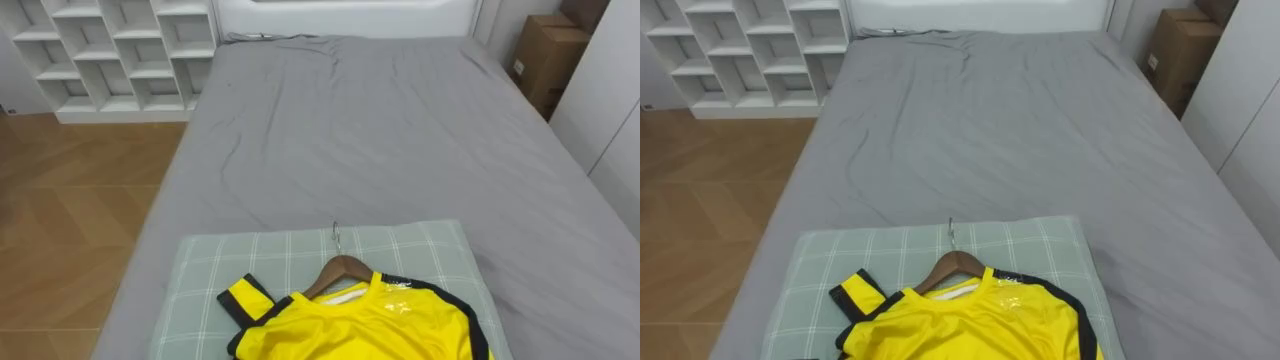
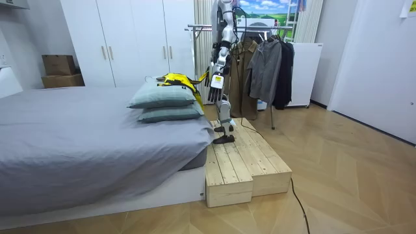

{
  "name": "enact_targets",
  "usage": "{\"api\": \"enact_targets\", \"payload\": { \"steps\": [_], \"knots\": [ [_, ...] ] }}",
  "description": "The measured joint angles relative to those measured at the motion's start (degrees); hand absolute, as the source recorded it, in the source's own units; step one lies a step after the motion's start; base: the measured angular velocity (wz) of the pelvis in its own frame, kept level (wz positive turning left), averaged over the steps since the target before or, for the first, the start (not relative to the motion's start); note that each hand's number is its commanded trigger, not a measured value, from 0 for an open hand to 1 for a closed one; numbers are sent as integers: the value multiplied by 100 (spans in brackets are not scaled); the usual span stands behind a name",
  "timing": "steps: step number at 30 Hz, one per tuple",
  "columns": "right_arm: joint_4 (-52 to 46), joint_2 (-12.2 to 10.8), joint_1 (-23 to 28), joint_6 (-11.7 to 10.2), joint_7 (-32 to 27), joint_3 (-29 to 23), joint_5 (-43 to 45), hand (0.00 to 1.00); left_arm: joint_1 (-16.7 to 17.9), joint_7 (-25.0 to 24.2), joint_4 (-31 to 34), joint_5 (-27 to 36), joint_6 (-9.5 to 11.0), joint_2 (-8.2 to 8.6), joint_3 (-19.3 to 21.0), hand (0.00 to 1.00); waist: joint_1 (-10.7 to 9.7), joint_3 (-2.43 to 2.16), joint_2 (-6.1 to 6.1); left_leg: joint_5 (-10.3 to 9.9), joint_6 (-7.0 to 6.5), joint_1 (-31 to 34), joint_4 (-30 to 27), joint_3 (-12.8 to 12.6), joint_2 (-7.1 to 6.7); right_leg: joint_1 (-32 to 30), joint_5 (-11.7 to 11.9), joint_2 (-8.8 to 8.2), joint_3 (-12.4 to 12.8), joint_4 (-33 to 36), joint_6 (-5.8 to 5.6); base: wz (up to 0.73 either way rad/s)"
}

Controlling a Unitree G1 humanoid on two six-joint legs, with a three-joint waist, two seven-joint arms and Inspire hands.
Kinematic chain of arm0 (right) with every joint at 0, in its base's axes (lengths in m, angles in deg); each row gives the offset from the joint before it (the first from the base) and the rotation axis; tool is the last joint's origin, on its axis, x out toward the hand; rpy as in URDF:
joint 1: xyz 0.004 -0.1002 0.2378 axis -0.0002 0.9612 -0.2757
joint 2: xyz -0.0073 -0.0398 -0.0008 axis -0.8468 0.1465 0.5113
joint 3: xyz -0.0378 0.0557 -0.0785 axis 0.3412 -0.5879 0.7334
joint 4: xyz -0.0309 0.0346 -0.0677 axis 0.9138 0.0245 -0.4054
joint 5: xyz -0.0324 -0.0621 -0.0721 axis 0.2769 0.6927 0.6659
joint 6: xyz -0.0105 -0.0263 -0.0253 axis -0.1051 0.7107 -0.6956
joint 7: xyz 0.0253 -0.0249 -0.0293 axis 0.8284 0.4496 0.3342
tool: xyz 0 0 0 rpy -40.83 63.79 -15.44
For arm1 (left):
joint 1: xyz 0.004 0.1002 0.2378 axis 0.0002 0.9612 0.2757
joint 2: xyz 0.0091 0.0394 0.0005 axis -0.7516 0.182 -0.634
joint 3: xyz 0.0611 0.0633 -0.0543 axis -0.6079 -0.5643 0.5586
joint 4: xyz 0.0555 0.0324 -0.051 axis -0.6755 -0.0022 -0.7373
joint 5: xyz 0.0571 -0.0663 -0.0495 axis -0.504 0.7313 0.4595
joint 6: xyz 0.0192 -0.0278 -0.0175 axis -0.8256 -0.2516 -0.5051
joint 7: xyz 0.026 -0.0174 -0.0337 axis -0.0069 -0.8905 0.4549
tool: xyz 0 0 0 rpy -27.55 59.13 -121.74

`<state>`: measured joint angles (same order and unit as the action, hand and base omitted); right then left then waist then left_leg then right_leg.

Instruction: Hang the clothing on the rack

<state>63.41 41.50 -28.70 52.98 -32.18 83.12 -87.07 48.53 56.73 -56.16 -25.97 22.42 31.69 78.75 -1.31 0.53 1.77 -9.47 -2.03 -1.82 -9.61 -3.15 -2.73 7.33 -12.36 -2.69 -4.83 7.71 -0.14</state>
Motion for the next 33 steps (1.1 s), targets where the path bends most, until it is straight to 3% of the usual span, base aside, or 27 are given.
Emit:
{"api": "enact_targets", "payload": {
  "steps": [6,13,20,33],
  "knots": [
    [-34,-1,18,17,0,-37,24,0,7,0,0,-4,-8,-2,2,0,3,6,2,-6,-7,4,0,-1,-1,-9,0,-1,4,-1,0,0],
    [-45,-12,18,10,-22,-99,41,0,8,1,0,-9,-8,-1,34,0,4,-20,24,-5,-7,-3,-1,-5,-2,-8,0,-2,8,-1,0,0],
    [-39,-41,25,0,-9,-209,104,0,14,25,-1,-19,-2,0,43,0,8,-7,68,-5,-7,-39,30,-23,2,0,0,-1,29,-4,0,-1],
    [-46,-47,75,-87,53,-213,150,0,69,194,-5,-142,142,9,72,0,29,-18,34,-8,-11,-102,54,-146,17,3,0,5,155,9,0,-5]
  ]
}}
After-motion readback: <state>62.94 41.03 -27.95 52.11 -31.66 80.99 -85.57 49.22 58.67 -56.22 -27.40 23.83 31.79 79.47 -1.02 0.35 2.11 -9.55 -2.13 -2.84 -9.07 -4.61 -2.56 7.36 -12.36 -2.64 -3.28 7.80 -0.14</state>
